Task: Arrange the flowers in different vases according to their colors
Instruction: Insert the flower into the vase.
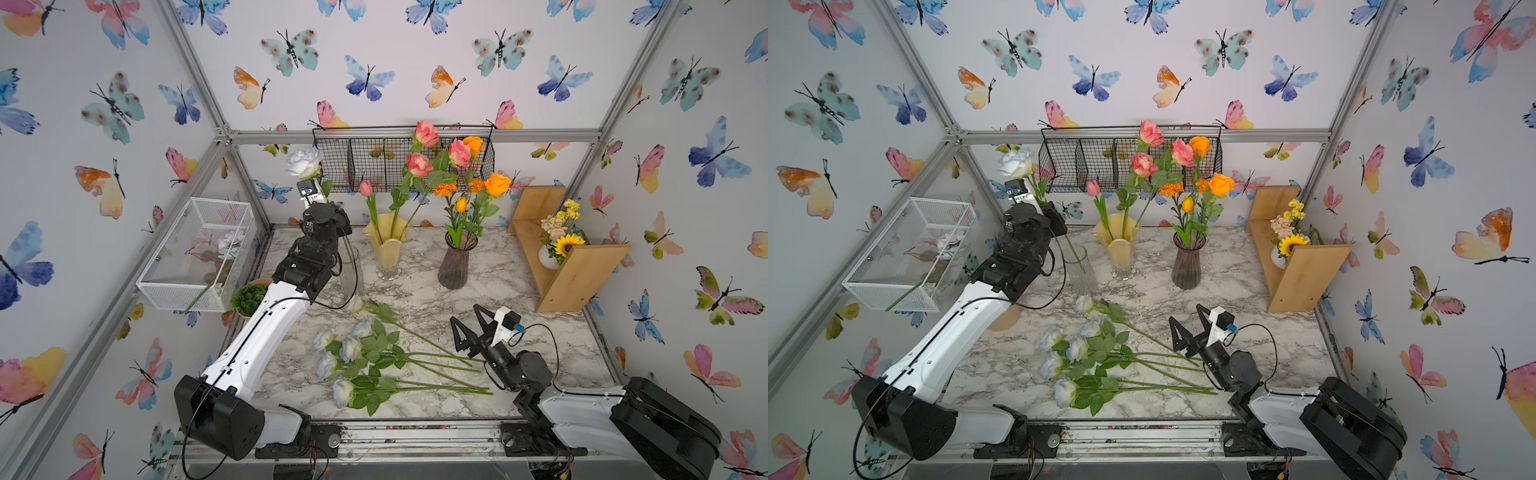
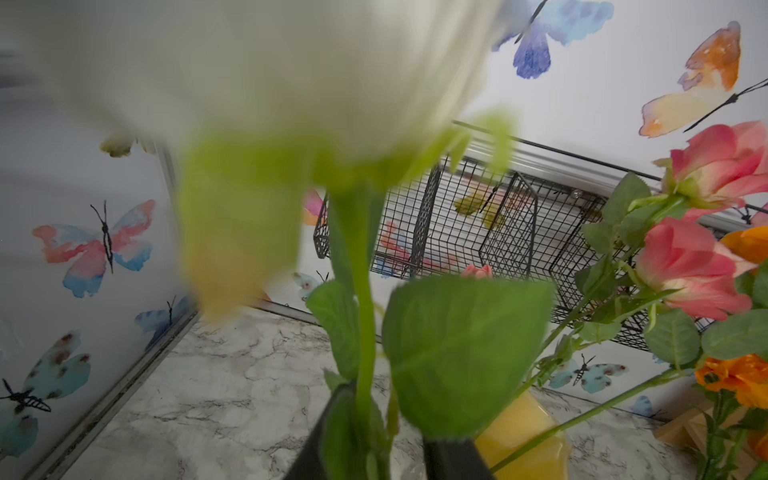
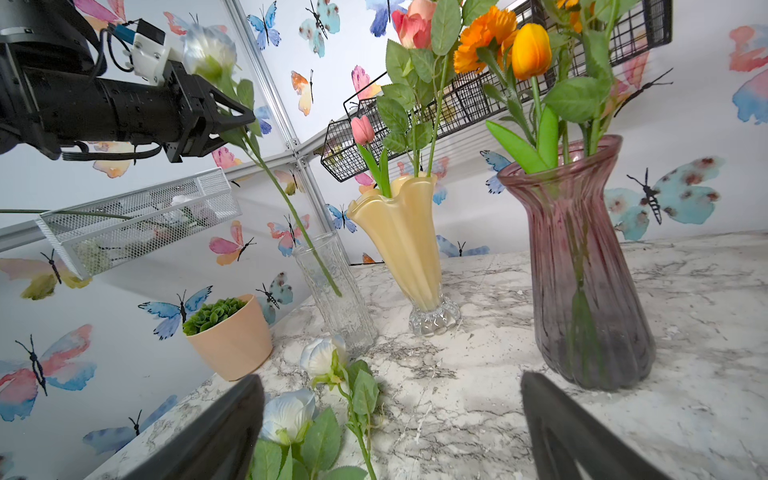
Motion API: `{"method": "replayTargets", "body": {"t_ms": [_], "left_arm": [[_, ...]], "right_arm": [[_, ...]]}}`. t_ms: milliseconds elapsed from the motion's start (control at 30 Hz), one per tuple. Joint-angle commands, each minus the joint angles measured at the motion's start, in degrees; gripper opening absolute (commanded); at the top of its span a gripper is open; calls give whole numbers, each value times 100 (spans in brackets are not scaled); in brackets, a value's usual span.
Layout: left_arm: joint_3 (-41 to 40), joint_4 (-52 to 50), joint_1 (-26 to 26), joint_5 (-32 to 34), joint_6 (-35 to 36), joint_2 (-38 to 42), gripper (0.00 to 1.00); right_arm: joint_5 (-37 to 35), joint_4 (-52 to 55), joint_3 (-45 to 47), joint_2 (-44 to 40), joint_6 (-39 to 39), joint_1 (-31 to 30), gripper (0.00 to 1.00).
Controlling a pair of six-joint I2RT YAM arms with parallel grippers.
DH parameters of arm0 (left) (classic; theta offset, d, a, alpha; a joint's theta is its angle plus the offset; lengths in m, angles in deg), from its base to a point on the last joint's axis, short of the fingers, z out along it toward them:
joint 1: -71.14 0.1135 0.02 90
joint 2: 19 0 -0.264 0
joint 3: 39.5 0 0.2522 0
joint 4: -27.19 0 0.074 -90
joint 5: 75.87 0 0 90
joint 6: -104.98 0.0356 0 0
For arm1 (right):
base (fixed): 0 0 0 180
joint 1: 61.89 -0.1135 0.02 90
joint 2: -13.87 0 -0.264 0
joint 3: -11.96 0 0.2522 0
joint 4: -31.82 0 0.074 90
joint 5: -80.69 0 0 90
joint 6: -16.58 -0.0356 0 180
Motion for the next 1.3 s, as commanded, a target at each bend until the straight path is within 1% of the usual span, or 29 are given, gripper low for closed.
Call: {"method": "replayTargets", "body": {"t_ms": [0,133,200,267,333,367,400,700,833,933,1000,1033,1100,1167,1200,1233,1267], "left_arm": [[379,-642,31,-295,-145,-267,47],[958,-1259,42,-383,-142,-612,52],[1118,-1402,49,-439,-149,-660,59],[1208,-1476,49,-470,-186,-628,73],[1249,-1504,48,-527,-222,-545,83],[1266,-1525,48,-542,-253,-492,94],[1280,-1536,48,-561,-278,-429,99],[1653,-2198,101,-366,-654,-42,99],[1457,-2394,101,-183,-882,385,99],[1316,-2589,110,-68,-1059,693,99],[1240,-2751,110,-118,-1239,859,99],[1153,-2815,108,-221,-1356,964,99],[937,-2900,93,-484,-1632,1129,99],[645,-3003,-30,-754,-2031,1264,98],[503,-3025,-183,-778,-2207,1315,96],[322,-3039,-461,-696,-2448,1371,94],[174,-3039,-840,-458,-2681,1414,93]], "right_arm": [[-57,185,-108,-58,-26,-34,98],[-34,300,-138,-66,-65,-34,99],[-28,356,-156,-84,-74,-34,98],[-36,406,-154,-102,-85,-39,99],[-37,419,-153,-105,-95,-35,98],[-43,434,-158,-115,-100,-34,98],[-47,448,-162,-108,-105,-34,98],[-102,975,-296,-254,-247,-34,99],[-235,1207,-334,-359,-397,-34,98],[-327,1774,-513,-503,-583,-34,99],[-537,2260,-634,-617,-829,-34,99],[-716,2498,-663,-690,-1031,-40,98],[-972,2761,-660,-846,-1190,-34,98],[-1080,2830,-624,-963,-1238,-37,99],[-1090,2830,-611,-972,-1247,-34,98],[-1091,2829,-610,-957,-1256,-35,99],[-1104,2834,-619,-925,-1260,-34,98]]}}
